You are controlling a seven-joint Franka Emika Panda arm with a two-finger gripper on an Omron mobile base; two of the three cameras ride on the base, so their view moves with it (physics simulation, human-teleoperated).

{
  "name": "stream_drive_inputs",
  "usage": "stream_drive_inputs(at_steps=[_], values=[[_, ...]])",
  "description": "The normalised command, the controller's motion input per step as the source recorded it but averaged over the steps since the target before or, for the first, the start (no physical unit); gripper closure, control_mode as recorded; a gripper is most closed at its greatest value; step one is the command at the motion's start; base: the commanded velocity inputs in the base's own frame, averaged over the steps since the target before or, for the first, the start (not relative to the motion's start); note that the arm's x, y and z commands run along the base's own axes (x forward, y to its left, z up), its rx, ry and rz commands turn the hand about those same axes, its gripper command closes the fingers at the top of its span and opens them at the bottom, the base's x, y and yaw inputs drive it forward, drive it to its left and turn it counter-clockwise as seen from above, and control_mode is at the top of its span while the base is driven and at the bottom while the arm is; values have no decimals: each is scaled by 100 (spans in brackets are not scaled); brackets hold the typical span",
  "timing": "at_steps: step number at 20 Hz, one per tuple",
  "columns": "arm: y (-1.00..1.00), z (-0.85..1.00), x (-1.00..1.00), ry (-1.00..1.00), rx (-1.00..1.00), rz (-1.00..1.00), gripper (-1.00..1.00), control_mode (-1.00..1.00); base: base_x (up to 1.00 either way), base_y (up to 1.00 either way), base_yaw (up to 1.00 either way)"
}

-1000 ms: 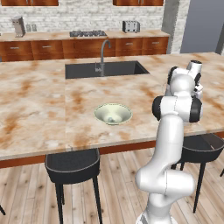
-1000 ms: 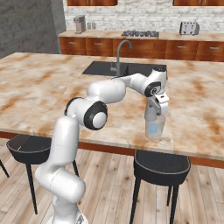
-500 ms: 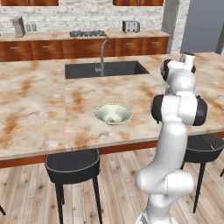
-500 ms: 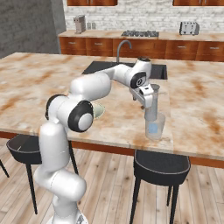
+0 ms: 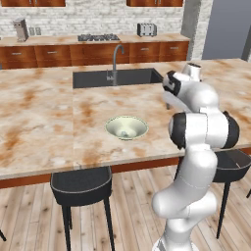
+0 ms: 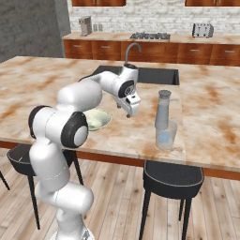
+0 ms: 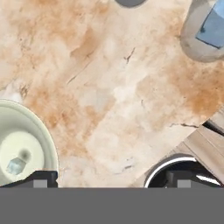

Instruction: There are two ice cubes in the ice bowl. Place both ice cubes in the glass cup.

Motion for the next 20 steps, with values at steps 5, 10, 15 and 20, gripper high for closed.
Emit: stream_drive_inputs(at_steps=[5, 10, 15, 20], values=[[100, -10, 3, 0, 21, 12, -100, -100, 0, 0, 0], [100, -36, 24, -5, 17, 13, -100, -100, 0, 0, 0], [100, -56, 51, -3, -8, 14, -100, -100, 0, 0, 0], [56, -16, 25, 11, -29, 8, -100, -100, 0, 0, 0]])
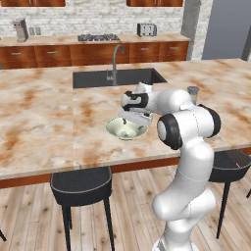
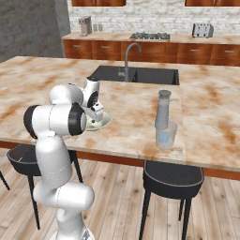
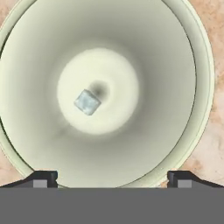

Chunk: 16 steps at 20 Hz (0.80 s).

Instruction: There are two ice cubes in the ice bowl. Place both ice cubes in the glass cup.

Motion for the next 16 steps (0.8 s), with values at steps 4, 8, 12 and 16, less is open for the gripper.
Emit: stream_drive_inputs(at_steps=[4, 8, 12, 16], values=[[39, -4, 49, 0, -4, 20, -100, -100, 0, 0, 0], [0, -22, 29, 0, -4, 6, -100, -100, 0, 0, 0], [-7, -41, 4, 0, -11, 17, -100, -100, 0, 0, 0], [0, -15, 3, 4, -1, 6, -100, -100, 0, 0, 0]])
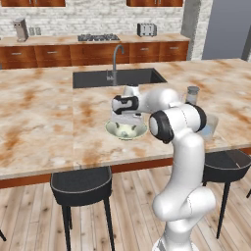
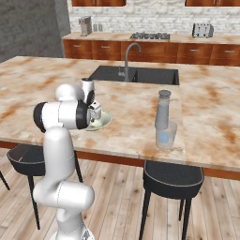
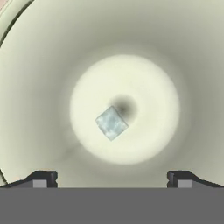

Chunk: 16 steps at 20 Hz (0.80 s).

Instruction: There are two ice cubes in the ice bowl. Place both ice cubes in the glass cup.

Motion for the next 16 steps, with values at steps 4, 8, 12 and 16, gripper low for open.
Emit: stream_drive_inputs(at_steps=[4, 8, 12, 16], values=[[0, -31, 14, 0, -1, 4, -100, -100, 0, 0, 0], [0, -26, 12, 4, -1, 1, -100, -100, 0, 0, 0], [0, -29, 15, 2, -3, 1, -100, -100, 0, 0, 0], [0, -33, 14, 0, -5, 1, -100, -100, 0, 0, 0]])
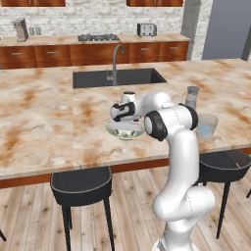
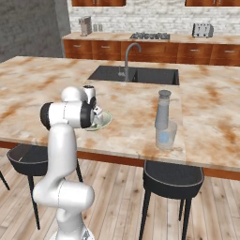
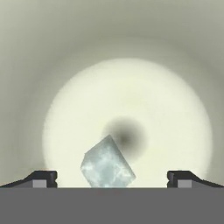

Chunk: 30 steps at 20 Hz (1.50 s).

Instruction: There are two ice cubes in the ice bowl. Place both ice cubes in the glass cup.

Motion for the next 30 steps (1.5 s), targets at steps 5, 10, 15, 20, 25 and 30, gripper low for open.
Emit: stream_drive_inputs(at_steps=[5, 10, 15, 20, 25, 30], values=[[2, -24, 38, 0, -2, 0, -100, -100, 0, 0, 0], [11, -29, 50, 1, -1, 0, -100, -100, 0, 0, 0], [12, -64, 14, 3, -8, 0, 100, -100, 0, 0, 0], [0, -3, -2, 0, 0, 0, 100, -100, 0, 0, 0], [-2, 23, -22, -10, 0, 0, 100, -100, 0, 0, 0], [-39, 100, -75, -31, 0, 0, 100, -100, 0, 0, 0]])
